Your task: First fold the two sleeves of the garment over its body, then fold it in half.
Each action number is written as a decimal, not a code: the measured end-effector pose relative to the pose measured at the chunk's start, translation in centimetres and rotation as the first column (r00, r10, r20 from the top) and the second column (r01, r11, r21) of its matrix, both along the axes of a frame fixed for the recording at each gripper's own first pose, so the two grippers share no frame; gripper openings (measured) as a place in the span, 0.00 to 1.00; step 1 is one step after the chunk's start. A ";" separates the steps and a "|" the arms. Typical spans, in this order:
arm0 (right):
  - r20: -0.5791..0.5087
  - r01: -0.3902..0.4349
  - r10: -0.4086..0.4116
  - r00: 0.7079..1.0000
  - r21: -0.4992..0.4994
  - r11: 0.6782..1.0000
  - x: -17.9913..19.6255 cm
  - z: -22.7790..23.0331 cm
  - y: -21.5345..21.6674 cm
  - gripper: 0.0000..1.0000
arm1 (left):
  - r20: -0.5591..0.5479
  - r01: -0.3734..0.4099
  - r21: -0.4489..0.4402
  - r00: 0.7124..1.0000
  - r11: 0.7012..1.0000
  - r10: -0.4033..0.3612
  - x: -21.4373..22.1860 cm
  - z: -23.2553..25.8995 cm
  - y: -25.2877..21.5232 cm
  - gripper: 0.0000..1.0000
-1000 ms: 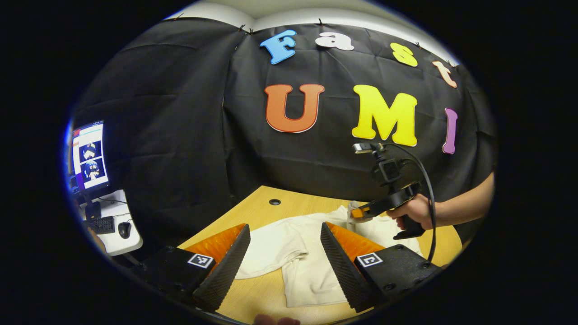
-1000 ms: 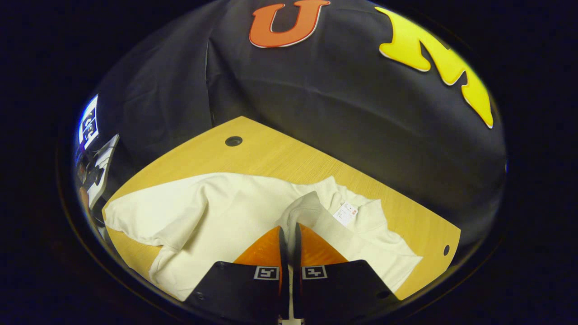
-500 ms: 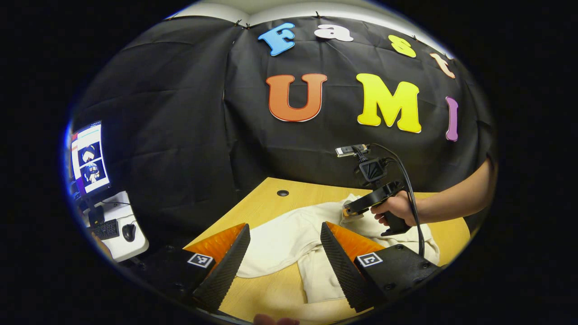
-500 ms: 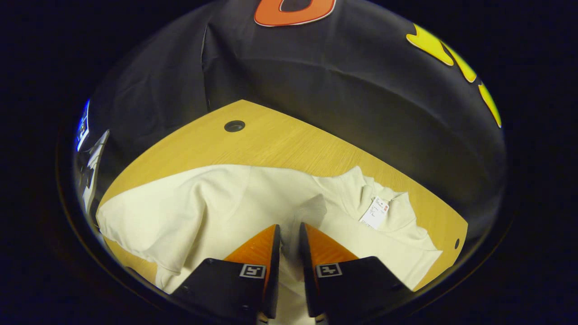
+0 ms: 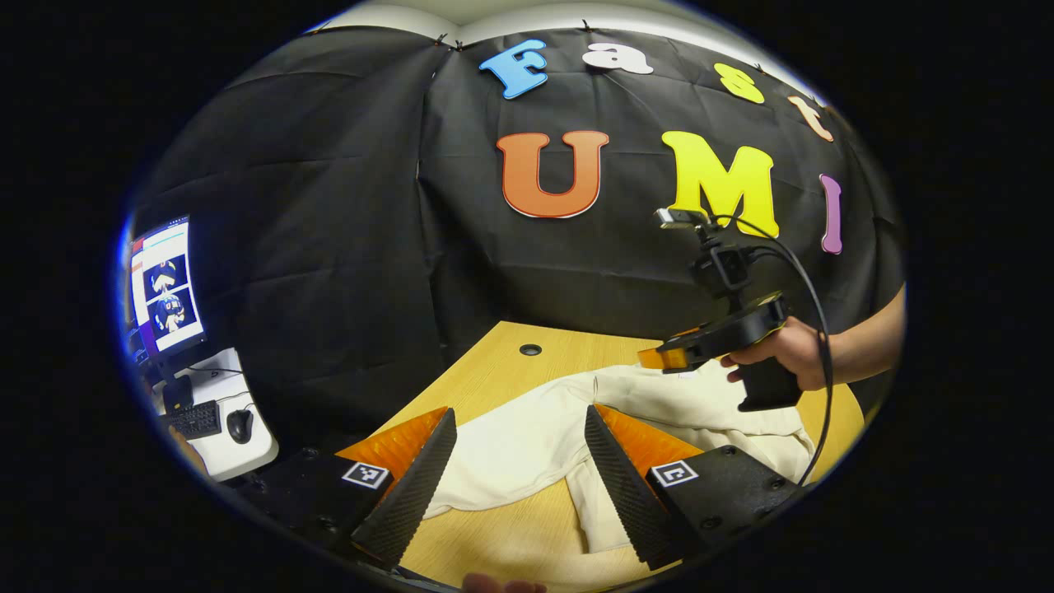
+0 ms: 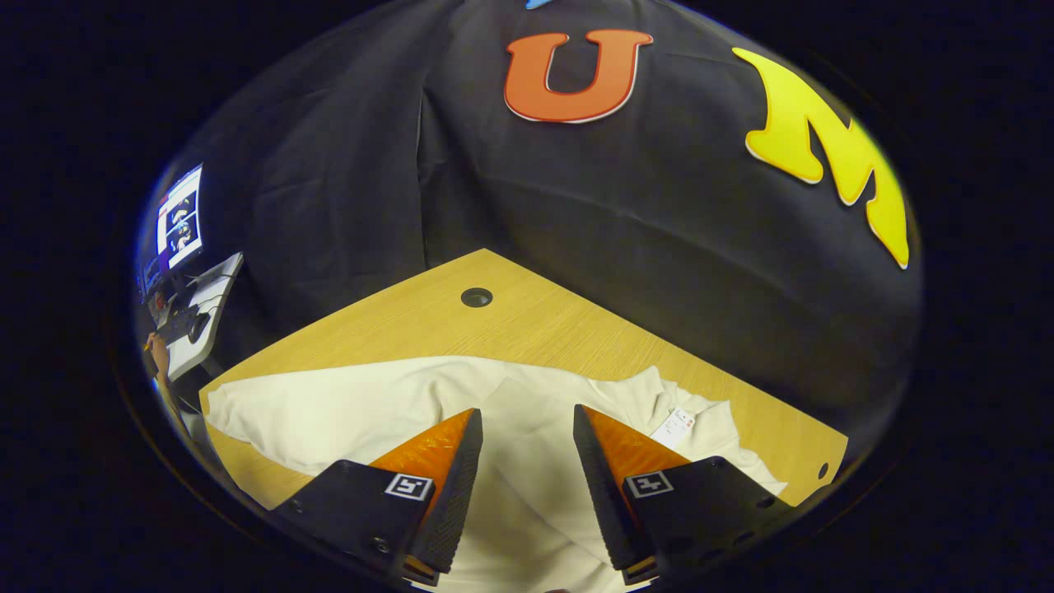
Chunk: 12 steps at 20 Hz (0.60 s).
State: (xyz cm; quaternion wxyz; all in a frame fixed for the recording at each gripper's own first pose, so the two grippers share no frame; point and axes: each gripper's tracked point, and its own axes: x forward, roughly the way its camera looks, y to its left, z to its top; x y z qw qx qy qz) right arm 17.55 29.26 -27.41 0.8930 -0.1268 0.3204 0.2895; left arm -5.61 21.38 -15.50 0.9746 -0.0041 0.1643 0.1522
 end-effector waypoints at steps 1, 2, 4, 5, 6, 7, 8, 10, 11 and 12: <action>0.011 -0.013 0.013 1.000 0.017 1.000 -1.0 1.0 -0.3 0.70 | 0.001 0.001 0.007 1.000 1.000 -0.001 -0.3 -0.1 0.4 0.99; 0.028 -0.027 0.026 0.999 0.034 0.999 -2.1 2.1 -0.6 0.70 | 0.002 0.010 0.018 1.000 1.000 -0.010 -0.5 -0.1 0.5 0.99; 0.070 -0.056 0.052 0.996 0.057 0.997 -4.3 4.1 -1.7 0.84 | -0.009 0.067 0.049 0.998 0.997 -0.067 -1.1 -0.3 0.2 0.99; 0.082 -0.072 0.067 0.994 0.062 0.995 -5.3 4.8 -2.5 0.85 | -0.015 0.094 0.062 0.996 0.994 -0.093 -1.5 -0.4 0.3 0.99; 0.085 -0.078 0.072 0.994 0.068 0.995 -6.2 5.3 -3.3 0.85 | -0.025 0.120 0.068 0.993 0.990 -0.118 -1.9 -0.5 0.6 0.99; 0.082 -0.081 0.075 0.994 0.078 0.994 -7.1 5.8 -4.0 0.85 | -0.038 0.139 0.067 0.990 0.988 -0.136 -2.4 -1.0 1.0 0.99; 0.077 -0.076 0.069 0.995 0.084 0.994 -8.0 6.3 -4.9 0.85 | -0.057 0.152 0.066 0.987 0.986 -0.148 -3.0 -1.5 1.6 0.99; 0.076 -0.058 0.052 0.996 0.074 0.996 -9.0 6.8 -7.1 0.85 | -0.096 0.172 0.041 0.981 0.984 -0.167 -4.7 -2.9 3.0 1.00; 0.075 -0.048 0.043 0.996 0.069 0.996 -9.3 6.9 -8.2 0.85 | -0.110 0.176 0.029 0.979 0.984 -0.171 -5.5 -3.5 3.9 1.00; 0.072 -0.030 0.025 0.997 0.060 0.998 -9.6 6.8 -9.2 0.85 | -0.138 0.175 0.029 0.976 0.984 -0.170 -6.4 -4.4 5.1 1.00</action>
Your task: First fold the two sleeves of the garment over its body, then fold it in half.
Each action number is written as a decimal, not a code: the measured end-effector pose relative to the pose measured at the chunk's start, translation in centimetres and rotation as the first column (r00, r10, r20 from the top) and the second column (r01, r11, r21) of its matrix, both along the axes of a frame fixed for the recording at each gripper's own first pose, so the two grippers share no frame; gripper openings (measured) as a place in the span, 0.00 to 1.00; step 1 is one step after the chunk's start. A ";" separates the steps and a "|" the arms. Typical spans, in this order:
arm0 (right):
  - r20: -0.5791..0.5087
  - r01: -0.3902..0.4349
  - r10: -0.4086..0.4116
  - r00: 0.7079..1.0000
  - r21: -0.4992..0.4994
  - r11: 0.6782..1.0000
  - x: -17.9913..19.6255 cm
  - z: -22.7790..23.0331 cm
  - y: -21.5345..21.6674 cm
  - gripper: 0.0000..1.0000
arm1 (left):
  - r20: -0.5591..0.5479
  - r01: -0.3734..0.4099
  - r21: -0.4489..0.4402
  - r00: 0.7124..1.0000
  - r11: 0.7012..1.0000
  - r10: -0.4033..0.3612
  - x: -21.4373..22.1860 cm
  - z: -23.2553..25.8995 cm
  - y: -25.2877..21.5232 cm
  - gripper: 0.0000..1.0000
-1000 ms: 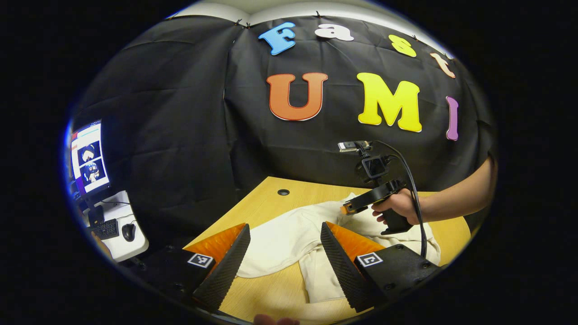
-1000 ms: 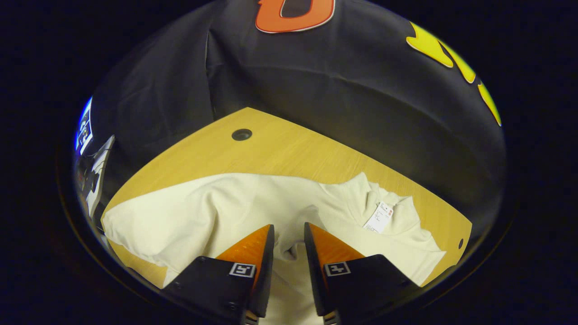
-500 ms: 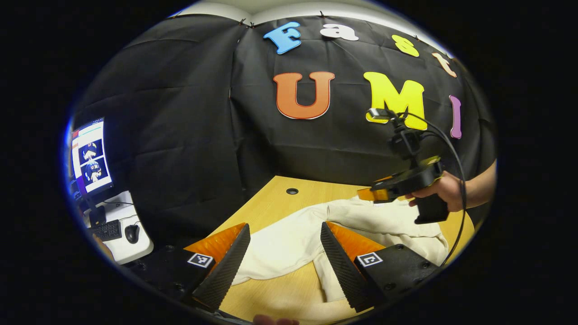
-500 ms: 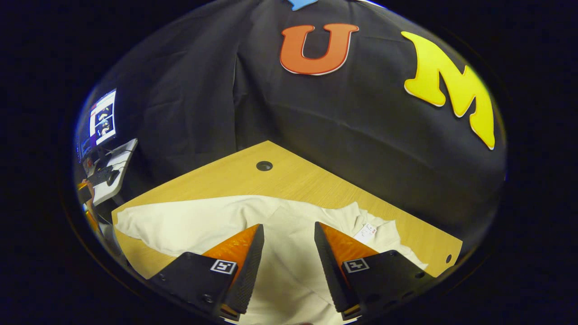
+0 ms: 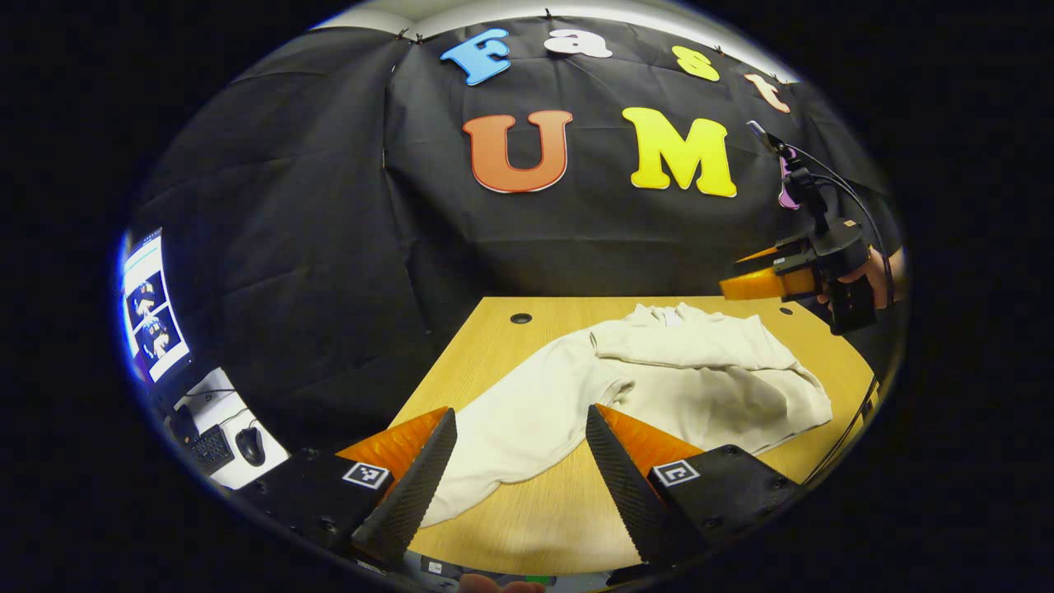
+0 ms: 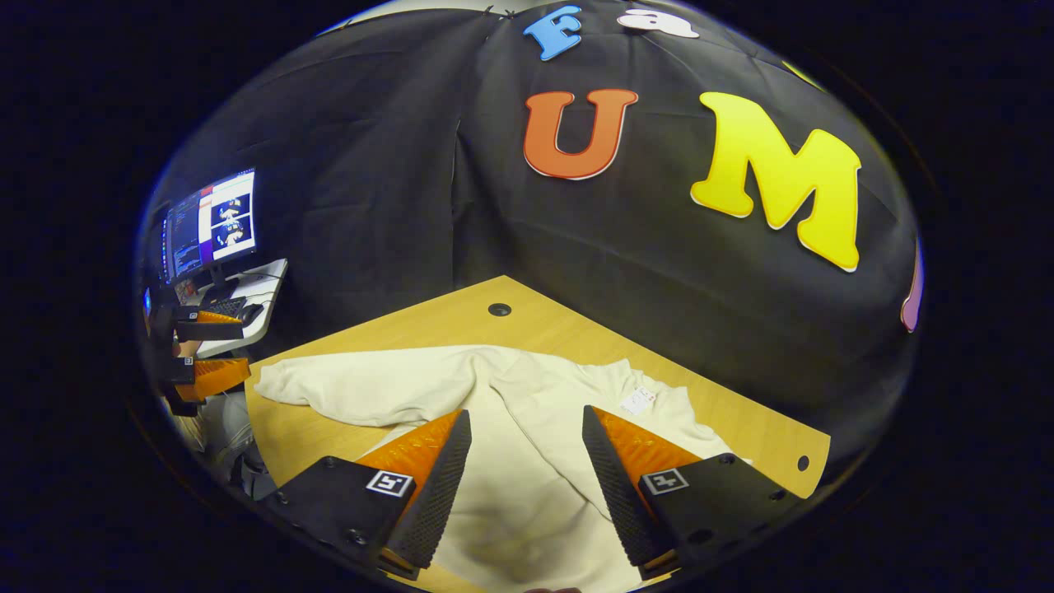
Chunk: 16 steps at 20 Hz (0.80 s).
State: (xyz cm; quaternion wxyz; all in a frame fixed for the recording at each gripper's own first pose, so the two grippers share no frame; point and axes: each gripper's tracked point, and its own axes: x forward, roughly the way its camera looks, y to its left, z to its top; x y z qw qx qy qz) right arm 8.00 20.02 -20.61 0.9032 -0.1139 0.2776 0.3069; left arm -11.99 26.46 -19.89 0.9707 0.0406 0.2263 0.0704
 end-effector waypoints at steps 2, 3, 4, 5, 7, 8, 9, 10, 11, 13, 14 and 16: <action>-0.019 0.042 -0.042 0.999 -0.014 0.999 -0.4 -0.4 -2.2 0.85 | -0.059 0.007 0.020 0.998 1.000 -0.006 -1.6 -2.3 2.4 1.00; -0.030 0.062 -0.062 0.998 -0.016 0.998 -0.6 -0.5 -3.0 0.86 | -0.075 0.016 0.024 0.997 1.000 -0.014 -2.1 -3.1 3.4 1.00; -0.037 0.079 -0.080 0.996 -0.020 0.997 -0.9 -0.7 -3.9 0.86 | -0.104 0.017 0.023 0.995 1.000 -0.015 -2.4 -4.1 4.6 1.00; -0.045 0.095 -0.096 0.994 -0.027 0.995 -1.2 -0.8 -4.6 0.86 | -0.128 0.017 0.019 0.992 1.000 -0.014 -3.0 -5.3 5.5 1.00; -0.045 0.110 -0.113 0.993 -0.075 0.991 -2.0 -1.6 -6.4 0.85 | -0.156 0.015 0.013 0.988 1.000 -0.013 -3.4 -7.2 7.6 1.00; -0.049 0.113 -0.118 0.992 -0.093 0.989 -2.5 -1.9 -7.2 0.85 | -0.172 0.010 0.009 0.985 1.000 -0.009 -3.6 -8.3 8.6 1.00; -0.061 0.119 -0.125 0.990 -0.105 0.987 -3.1 -2.2 -7.9 0.85 | -0.192 0.012 0.003 0.981 1.000 -0.011 -3.6 -9.5 9.3 1.00; -0.076 0.129 -0.138 0.988 -0.118 0.985 -3.8 -2.7 -8.5 0.86 | -0.205 0.019 -0.003 0.979 1.000 -0.020 -3.6 -10.3 9.8 1.00; -0.086 0.134 -0.145 0.986 -0.131 0.982 -4.5 -3.1 -9.1 0.86 | -0.212 0.026 -0.008 0.977 1.000 -0.027 -3.5 -11.1 10.4 1.00; -0.094 0.127 -0.144 0.985 -0.173 0.977 -5.7 -3.9 -9.8 0.86 | -0.230 0.030 -0.032 0.973 0.999 -0.037 -3.5 -12.6 11.1 1.00; -0.104 0.119 -0.140 0.985 -0.183 0.976 -6.3 -4.2 -9.8 0.86 | -0.240 0.037 -0.051 0.970 0.998 -0.048 -3.4 -13.3 11.1 1.00; -0.113 0.106 -0.130 0.985 -0.196 0.975 -7.0 -4.4 -9.6 0.85 | -0.259 0.058 -0.079 0.963 0.995 -0.077 -3.4 -14.4 11.0 1.00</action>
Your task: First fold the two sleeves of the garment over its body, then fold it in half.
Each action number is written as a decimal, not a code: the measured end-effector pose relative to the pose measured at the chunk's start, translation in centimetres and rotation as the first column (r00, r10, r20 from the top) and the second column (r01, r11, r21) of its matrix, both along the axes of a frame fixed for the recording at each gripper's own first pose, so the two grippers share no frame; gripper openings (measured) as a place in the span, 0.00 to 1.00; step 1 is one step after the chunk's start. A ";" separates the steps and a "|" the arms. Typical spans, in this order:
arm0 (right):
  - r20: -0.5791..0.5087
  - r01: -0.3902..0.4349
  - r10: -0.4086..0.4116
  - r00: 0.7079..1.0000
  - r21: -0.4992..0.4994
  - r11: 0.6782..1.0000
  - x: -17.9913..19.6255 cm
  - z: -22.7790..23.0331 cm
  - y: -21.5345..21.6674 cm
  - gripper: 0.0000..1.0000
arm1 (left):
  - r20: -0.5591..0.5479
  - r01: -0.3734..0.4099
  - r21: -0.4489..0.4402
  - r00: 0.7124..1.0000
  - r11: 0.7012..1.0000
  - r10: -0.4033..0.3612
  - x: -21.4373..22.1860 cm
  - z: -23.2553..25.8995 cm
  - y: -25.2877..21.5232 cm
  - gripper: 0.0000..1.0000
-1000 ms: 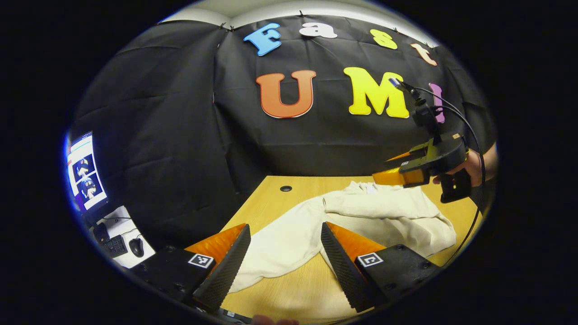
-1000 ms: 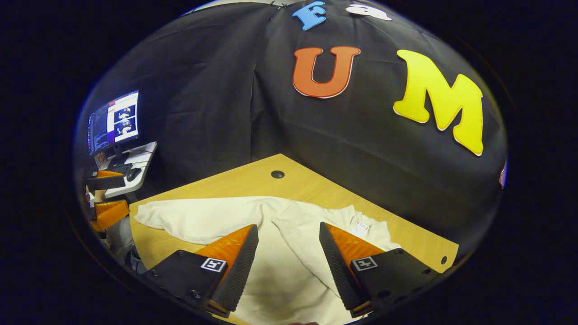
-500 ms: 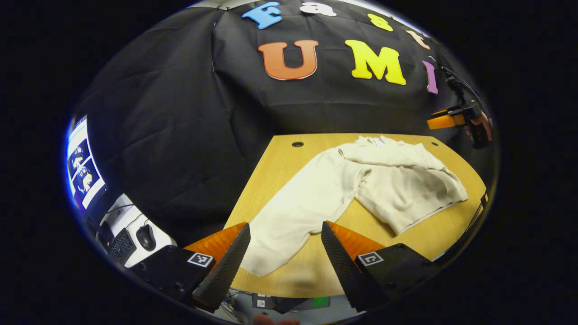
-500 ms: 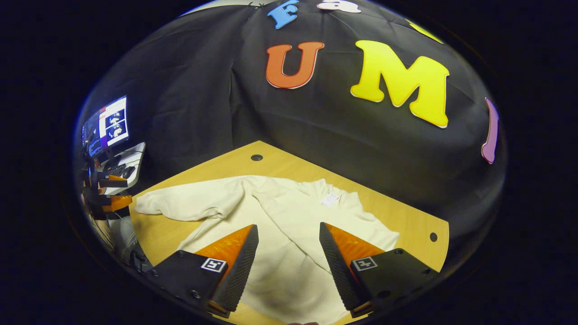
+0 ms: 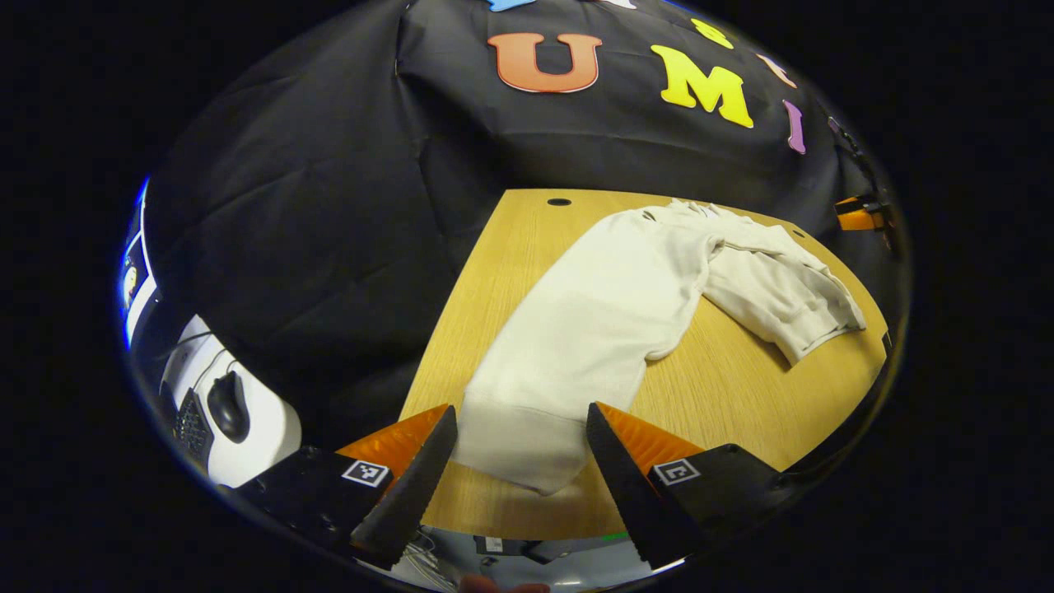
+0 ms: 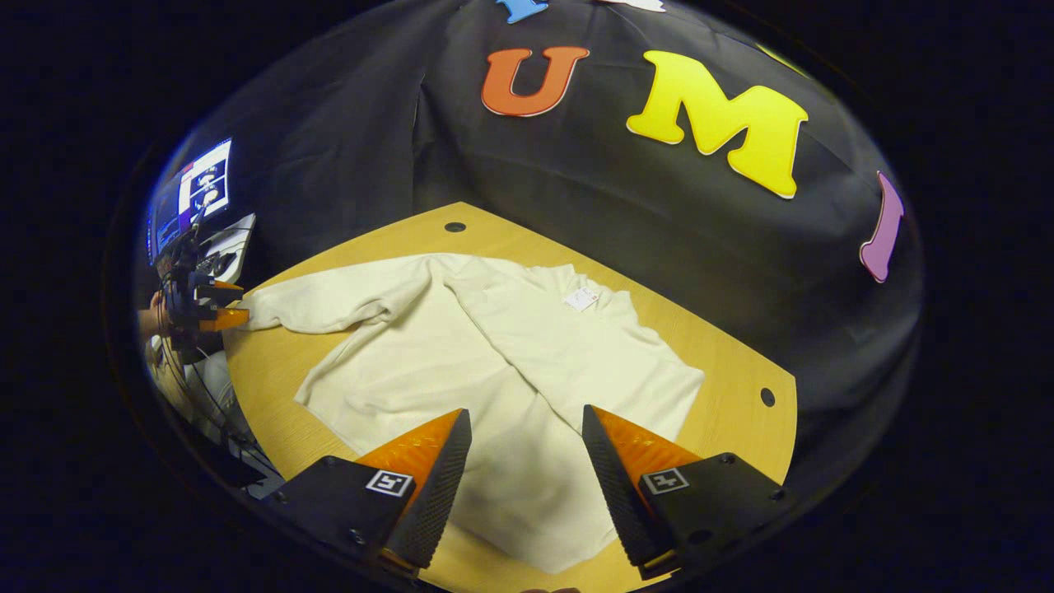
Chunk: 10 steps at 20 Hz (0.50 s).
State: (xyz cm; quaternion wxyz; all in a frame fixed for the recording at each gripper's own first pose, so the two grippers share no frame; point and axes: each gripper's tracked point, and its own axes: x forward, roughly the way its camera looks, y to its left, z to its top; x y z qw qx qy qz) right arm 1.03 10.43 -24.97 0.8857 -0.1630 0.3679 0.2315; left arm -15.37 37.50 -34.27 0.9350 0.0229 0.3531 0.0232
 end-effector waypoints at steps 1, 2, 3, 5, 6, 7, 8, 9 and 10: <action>0.000 -0.003 0.003 1.000 0.002 1.000 -0.1 0.2 0.3 0.86 | -0.012 -0.001 -0.003 1.000 1.000 0.001 0.0 -0.5 0.4 1.00; 0.004 -0.005 0.005 1.000 0.008 1.000 -0.1 0.4 0.5 0.86 | -0.020 -0.012 -0.002 1.000 1.000 0.012 -0.1 -0.9 0.9 1.00; 0.008 -0.008 0.008 1.000 0.014 1.000 -0.1 0.7 0.9 0.86 | -0.026 -0.019 -0.014 0.999 1.000 0.019 0.0 -1.0 0.9 1.00; 0.008 -0.003 0.002 1.000 0.039 0.999 0.0 1.1 1.4 0.85 | -0.032 -0.001 0.001 0.999 1.000 0.001 0.0 -1.0 0.7 1.00; 0.010 0.005 -0.005 1.000 0.055 0.998 0.1 1.3 1.6 0.85 | -0.026 0.010 0.014 1.000 1.000 -0.010 0.1 -1.0 0.6 0.99; 0.008 0.011 -0.011 1.000 0.069 0.998 0.2 1.6 1.8 0.85 | -0.019 0.019 0.026 1.000 0.999 -0.018 -0.1 -1.0 0.7 0.99; 0.010 0.012 -0.013 1.000 0.070 0.997 0.1 1.5 1.8 0.86 | -0.022 0.024 0.026 0.999 0.999 -0.023 0.0 -1.1 0.4 0.98; 0.011 0.007 -0.008 1.000 0.058 0.998 0.0 1.3 1.6 0.85 | -0.029 0.028 0.019 0.999 0.999 -0.027 0.1 -1.2 0.1 0.95; 0.007 0.001 -0.001 1.000 0.050 0.999 0.0 1.3 1.6 0.86 | -0.038 0.031 0.008 0.999 0.999 -0.031 0.0 -1.3 -0.1 0.90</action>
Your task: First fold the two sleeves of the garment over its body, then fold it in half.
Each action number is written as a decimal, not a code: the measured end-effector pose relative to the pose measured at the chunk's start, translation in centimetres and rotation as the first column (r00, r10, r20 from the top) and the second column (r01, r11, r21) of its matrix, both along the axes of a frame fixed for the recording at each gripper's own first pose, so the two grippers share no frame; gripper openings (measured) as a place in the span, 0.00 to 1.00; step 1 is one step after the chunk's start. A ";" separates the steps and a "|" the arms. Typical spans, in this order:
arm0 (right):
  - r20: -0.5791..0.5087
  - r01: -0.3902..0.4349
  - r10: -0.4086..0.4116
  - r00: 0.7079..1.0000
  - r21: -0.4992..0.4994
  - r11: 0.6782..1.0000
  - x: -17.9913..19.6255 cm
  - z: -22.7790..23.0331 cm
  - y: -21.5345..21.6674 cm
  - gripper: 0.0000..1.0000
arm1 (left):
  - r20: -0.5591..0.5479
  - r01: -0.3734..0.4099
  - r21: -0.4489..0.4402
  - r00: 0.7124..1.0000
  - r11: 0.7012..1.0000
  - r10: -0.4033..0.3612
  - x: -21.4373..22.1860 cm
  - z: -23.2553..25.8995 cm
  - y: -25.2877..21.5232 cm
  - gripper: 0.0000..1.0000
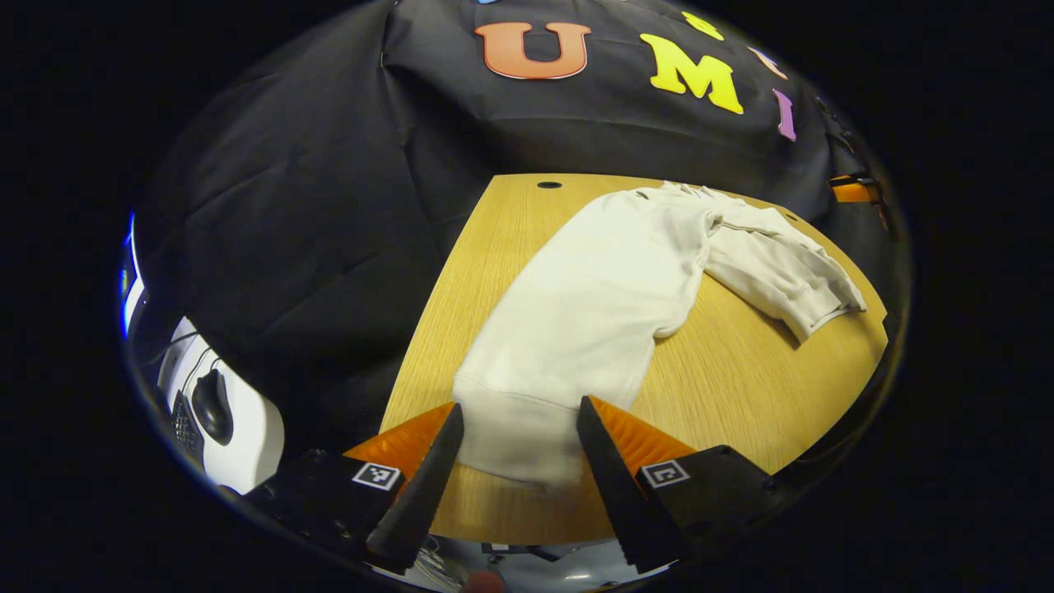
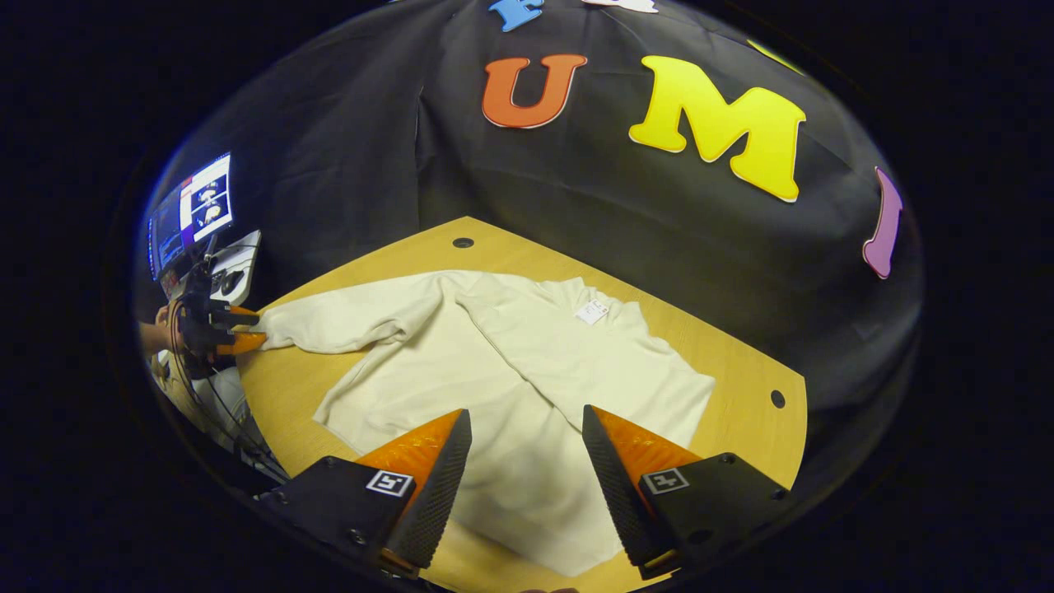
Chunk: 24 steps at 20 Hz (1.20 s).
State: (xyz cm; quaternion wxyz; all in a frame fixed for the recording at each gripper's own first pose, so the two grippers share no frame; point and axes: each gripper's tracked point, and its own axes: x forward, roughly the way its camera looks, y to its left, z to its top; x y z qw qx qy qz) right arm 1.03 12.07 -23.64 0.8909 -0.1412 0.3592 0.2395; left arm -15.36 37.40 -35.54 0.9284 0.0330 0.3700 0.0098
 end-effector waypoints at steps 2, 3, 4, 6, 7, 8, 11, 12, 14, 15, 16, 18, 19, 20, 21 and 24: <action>-0.013 -0.008 0.008 1.000 0.005 1.000 0.0 0.0 0.2 0.85 | -0.008 0.007 -0.012 1.000 1.000 -0.007 0.0 0.0 -0.3 0.80; -0.015 -0.006 0.006 1.000 0.006 1.000 0.1 0.1 0.2 0.85 | -0.012 0.004 -0.015 1.000 1.000 -0.004 0.1 0.1 -0.3 0.74; -0.019 -0.005 0.005 1.000 0.011 1.000 0.1 0.1 0.4 0.85 | -0.012 -0.016 -0.005 1.000 1.000 0.015 0.3 -0.2 -0.1 0.71; -0.026 -0.001 0.002 1.000 0.027 1.000 0.1 0.2 0.5 0.85 | -0.016 -0.039 0.004 0.999 0.999 0.039 0.3 0.1 0.0 0.45; -0.028 0.003 -0.002 1.000 0.035 0.999 0.2 0.3 0.6 0.86 | -0.027 -0.043 0.011 0.999 0.999 0.044 0.4 0.1 -0.2 0.37; -0.032 0.009 -0.007 0.999 0.043 0.999 0.2 0.3 0.6 0.85 | -0.039 -0.048 0.019 0.998 0.999 0.048 0.4 0.1 -0.3 0.33; -0.045 0.025 -0.022 0.999 0.059 0.998 0.0 0.2 0.4 0.85 | -0.041 -0.057 0.011 0.997 0.998 0.058 0.5 0.2 -1.0 0.19; -0.048 0.029 -0.026 0.998 0.061 0.998 -0.3 0.2 0.1 0.85 | -0.036 -0.063 -0.012 0.997 0.998 0.063 0.6 0.3 -1.5 0.11; -0.049 0.037 -0.034 0.998 0.067 0.997 -0.4 0.3 -0.4 0.86 | -0.025 -0.072 -0.036 0.997 0.997 0.071 0.5 0.5 -2.0 0.07; -0.047 0.039 -0.036 0.998 0.070 0.997 -0.3 0.4 -0.6 0.85 | -0.022 -0.073 -0.038 0.997 0.997 0.073 0.4 0.7 -2.2 0.06; -0.046 0.040 -0.037 0.998 0.074 0.996 -0.5 0.5 -0.8 0.85 | -0.011 -0.077 -0.029 0.997 0.997 0.077 0.5 1.1 -2.3 0.05; -0.041 0.040 -0.037 0.998 0.081 0.996 -0.4 0.8 -1.0 0.85 | 0.014 -0.081 -0.038 0.997 0.996 0.082 1.0 2.4 -2.8 0.05; -0.039 0.040 -0.037 0.999 0.090 0.995 -0.4 1.1 -1.0 0.85 | 0.028 -0.085 -0.044 0.996 0.995 0.086 1.3 3.1 -3.1 0.05; -0.032 0.043 -0.040 0.999 0.102 0.994 -0.4 1.5 -1.0 0.85 | 0.037 -0.084 -0.055 0.996 0.995 0.086 1.6 3.9 -3.5 0.05; -0.024 0.047 -0.044 0.999 0.114 0.992 -0.2 1.8 -1.1 0.85 | 0.051 -0.081 -0.060 0.995 0.995 0.084 2.1 4.8 -3.9 0.05; -0.011 0.061 -0.060 0.998 0.152 0.986 -0.2 2.9 -1.3 0.85 | 0.100 -0.054 -0.080 0.993 0.995 0.062 3.7 7.5 -5.3 0.05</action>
